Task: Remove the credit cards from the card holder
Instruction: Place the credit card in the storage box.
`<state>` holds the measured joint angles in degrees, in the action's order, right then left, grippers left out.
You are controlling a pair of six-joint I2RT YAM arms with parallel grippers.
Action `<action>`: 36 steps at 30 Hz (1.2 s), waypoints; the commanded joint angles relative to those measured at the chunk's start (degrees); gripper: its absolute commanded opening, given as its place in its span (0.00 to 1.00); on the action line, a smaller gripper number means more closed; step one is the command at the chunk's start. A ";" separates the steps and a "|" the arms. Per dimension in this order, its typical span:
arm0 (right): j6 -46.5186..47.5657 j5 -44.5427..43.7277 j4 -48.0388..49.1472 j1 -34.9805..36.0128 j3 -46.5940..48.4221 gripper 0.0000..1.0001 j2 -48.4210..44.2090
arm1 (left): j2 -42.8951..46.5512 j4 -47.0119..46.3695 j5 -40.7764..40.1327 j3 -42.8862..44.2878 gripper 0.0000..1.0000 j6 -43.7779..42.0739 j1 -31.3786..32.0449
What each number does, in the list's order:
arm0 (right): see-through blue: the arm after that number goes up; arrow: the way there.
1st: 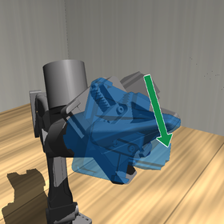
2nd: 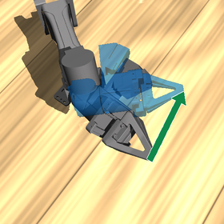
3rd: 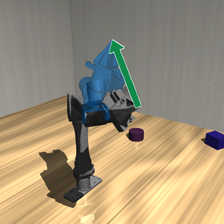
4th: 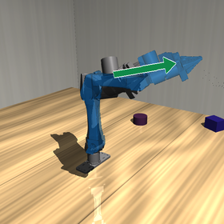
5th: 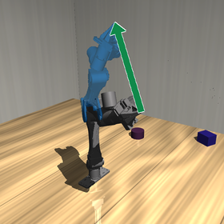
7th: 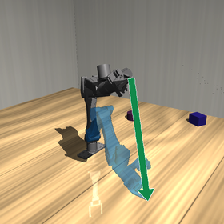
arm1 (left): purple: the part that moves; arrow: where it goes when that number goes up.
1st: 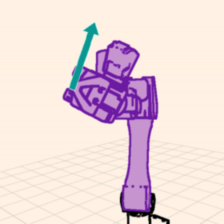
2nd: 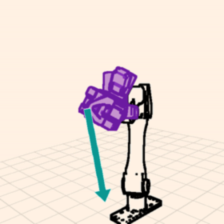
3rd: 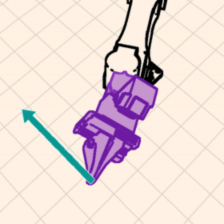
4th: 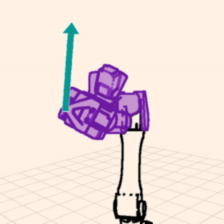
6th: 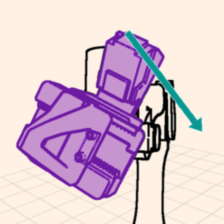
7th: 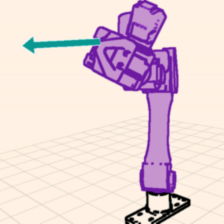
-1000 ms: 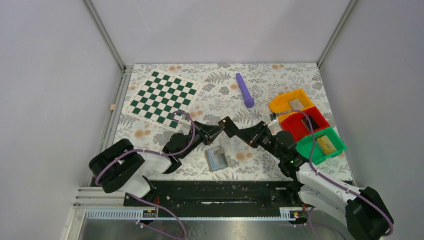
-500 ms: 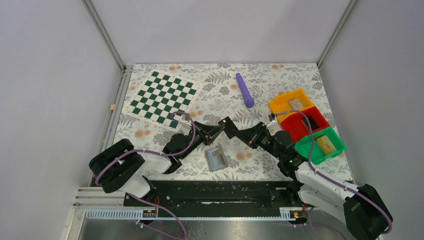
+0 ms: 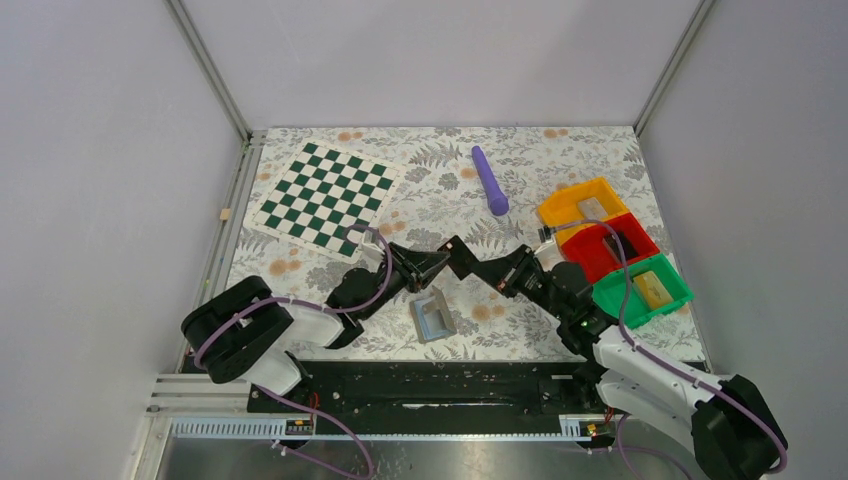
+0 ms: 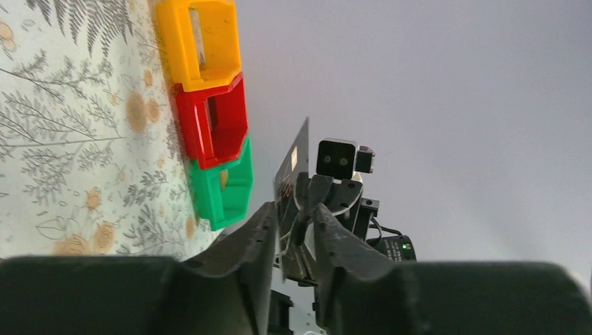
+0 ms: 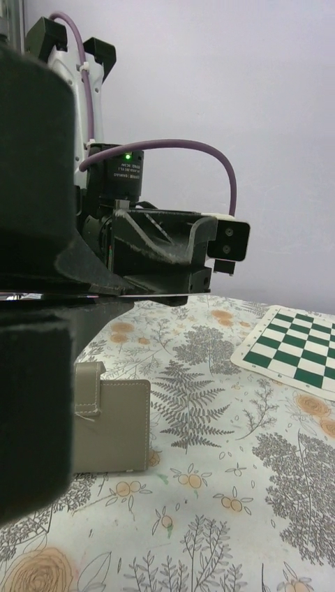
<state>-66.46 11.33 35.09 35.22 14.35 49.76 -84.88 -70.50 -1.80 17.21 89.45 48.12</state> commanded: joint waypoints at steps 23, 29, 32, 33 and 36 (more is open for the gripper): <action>38.40 14.62 -66.53 -53.95 40.85 0.00 7.75 | 29.39 53.75 14.60 9.21 0.99 -27.04 -5.80; 47.03 12.59 -79.13 -61.52 48.01 0.00 11.23 | 34.42 84.09 13.66 24.70 0.99 -46.38 -5.84; 48.16 12.73 -81.62 -64.16 49.01 0.00 12.30 | 33.98 93.29 12.25 28.63 0.99 -53.91 -5.79; 48.44 12.51 -82.24 -65.00 49.28 0.00 12.61 | 33.84 94.98 11.69 29.08 0.99 -56.00 -5.82; 49.22 10.30 -83.83 -66.98 49.54 0.00 13.62 | 34.07 97.63 11.50 29.29 0.99 -57.27 -6.22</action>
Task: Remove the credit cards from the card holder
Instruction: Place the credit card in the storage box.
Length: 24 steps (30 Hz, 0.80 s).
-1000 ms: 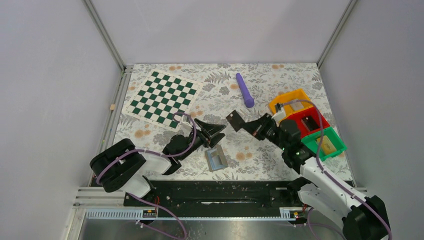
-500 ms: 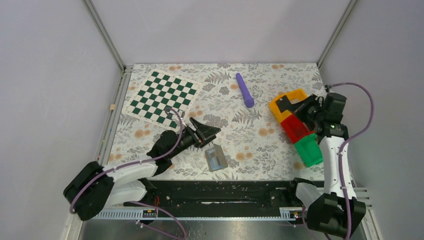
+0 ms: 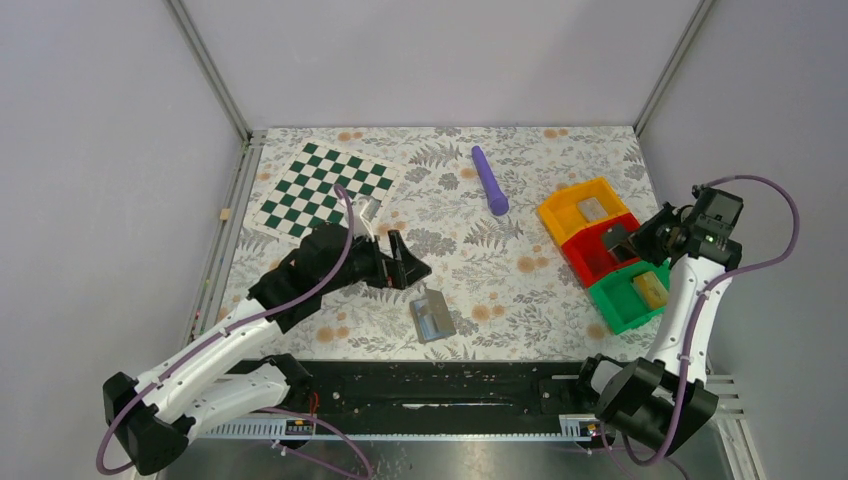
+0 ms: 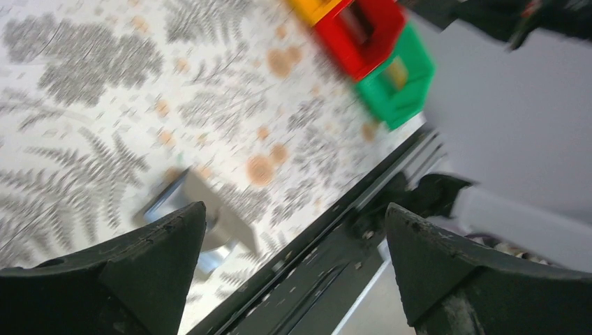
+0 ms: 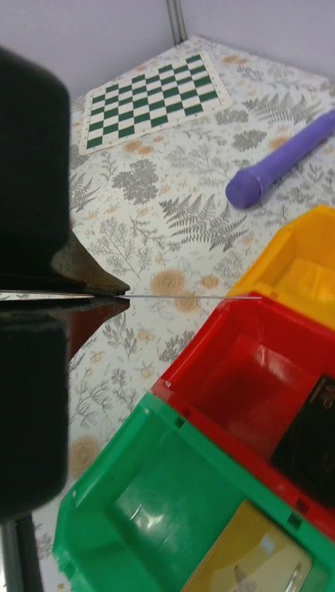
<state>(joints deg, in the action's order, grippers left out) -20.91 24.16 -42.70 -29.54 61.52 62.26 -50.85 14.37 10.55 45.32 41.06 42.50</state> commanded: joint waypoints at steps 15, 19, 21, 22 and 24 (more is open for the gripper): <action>7.81 -5.93 -2.06 -5.26 6.14 0.01 14.06 | 1.28 20.09 5.51 3.86 0.99 -18.01 -0.66; 7.41 -4.28 -0.06 -5.57 7.03 0.01 17.50 | 0.85 20.25 5.27 4.31 0.99 -18.27 -0.59; 6.83 -3.55 1.58 -5.71 7.05 0.01 19.20 | 0.46 20.37 4.99 4.54 0.99 -18.37 -0.60; 6.48 -3.55 2.41 -5.83 7.00 0.01 19.82 | 0.33 20.54 4.81 4.59 0.99 -18.38 -0.59; 5.70 -3.31 4.97 -6.11 6.50 0.01 20.76 | 0.25 20.63 4.57 4.53 0.99 -18.34 -0.66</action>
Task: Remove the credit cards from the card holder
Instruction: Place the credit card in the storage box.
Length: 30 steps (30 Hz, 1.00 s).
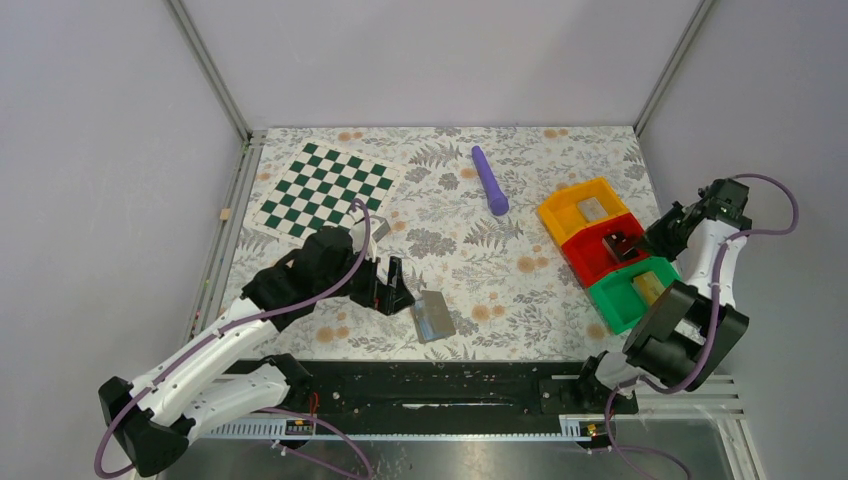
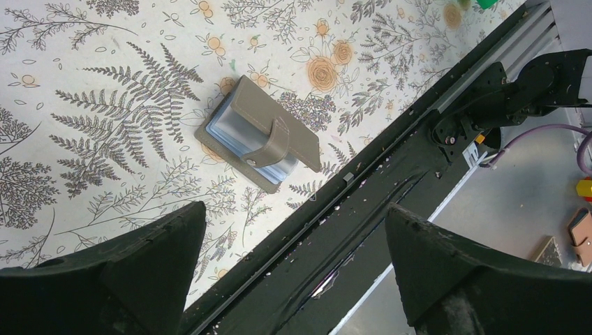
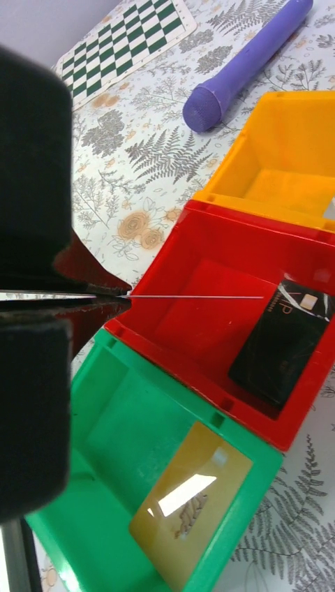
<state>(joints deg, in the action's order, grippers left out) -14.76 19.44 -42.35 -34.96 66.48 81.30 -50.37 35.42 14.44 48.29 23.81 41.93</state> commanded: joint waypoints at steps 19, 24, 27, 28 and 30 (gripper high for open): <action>-2.40 9.88 8.43 -1.92 6.45 0.03 12.67 | 3.45 -0.30 -7.29 1.39 0.99 -1.14 -0.07; -2.43 11.07 8.31 -2.61 6.65 0.04 14.67 | 4.27 -0.62 -8.93 1.19 0.99 -1.10 -0.08; -2.55 11.26 8.33 -2.65 6.64 0.05 15.75 | 4.06 -0.68 -9.00 1.28 0.99 -1.14 -0.05; -2.59 11.14 8.25 -2.70 6.65 0.05 16.14 | 4.10 -0.70 -9.10 1.28 0.99 -1.14 -0.09; -2.55 11.41 7.74 -2.83 6.96 0.05 17.04 | 4.33 -0.69 -9.51 1.16 0.99 -1.14 -0.08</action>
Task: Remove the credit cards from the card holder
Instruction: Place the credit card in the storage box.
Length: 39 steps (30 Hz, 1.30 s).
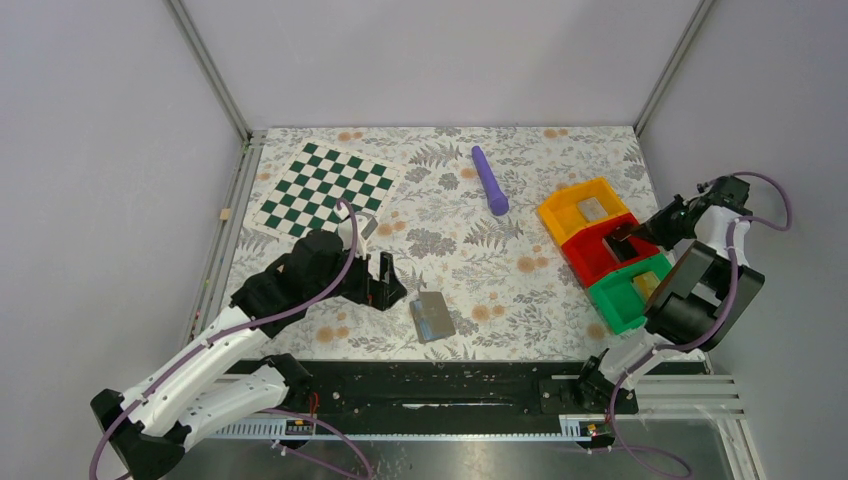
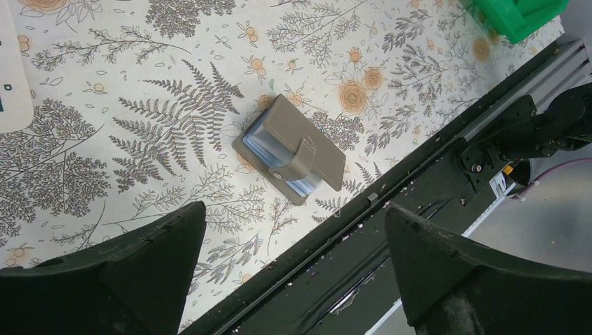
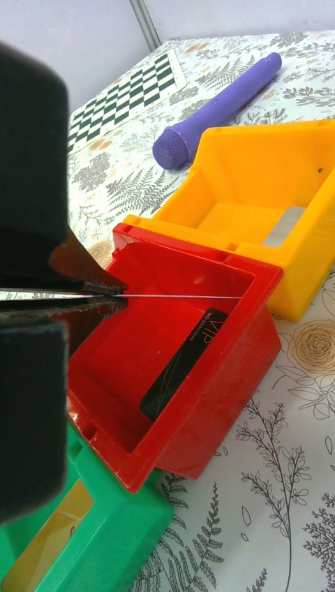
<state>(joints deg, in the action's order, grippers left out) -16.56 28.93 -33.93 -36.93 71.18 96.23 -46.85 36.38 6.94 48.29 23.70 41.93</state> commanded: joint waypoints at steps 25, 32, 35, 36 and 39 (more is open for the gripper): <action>-1.82 0.25 -1.13 -1.33 3.88 0.19 6.06 | 2.65 -2.09 -4.49 0.66 0.99 -0.85 -0.16; -3.04 -1.79 -1.09 -1.31 4.19 0.23 4.70 | 2.55 -2.28 -4.37 0.57 0.99 -0.86 -0.17; -3.43 -2.48 -1.15 -1.32 3.93 0.23 3.98 | 2.51 -2.37 -4.38 0.57 0.99 -0.85 -0.11; -3.48 -3.10 -1.23 -1.35 3.89 0.23 3.85 | 2.49 -2.36 -4.37 0.57 0.99 -0.85 -0.11; -3.14 -4.79 -2.77 -1.36 4.36 0.27 3.58 | 2.67 -2.34 -4.35 0.49 0.99 -0.85 -0.13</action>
<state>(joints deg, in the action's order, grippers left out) -17.91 27.27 -34.57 -37.45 73.47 101.12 -45.32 36.36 3.77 48.29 23.70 41.93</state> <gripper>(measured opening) 0.248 0.985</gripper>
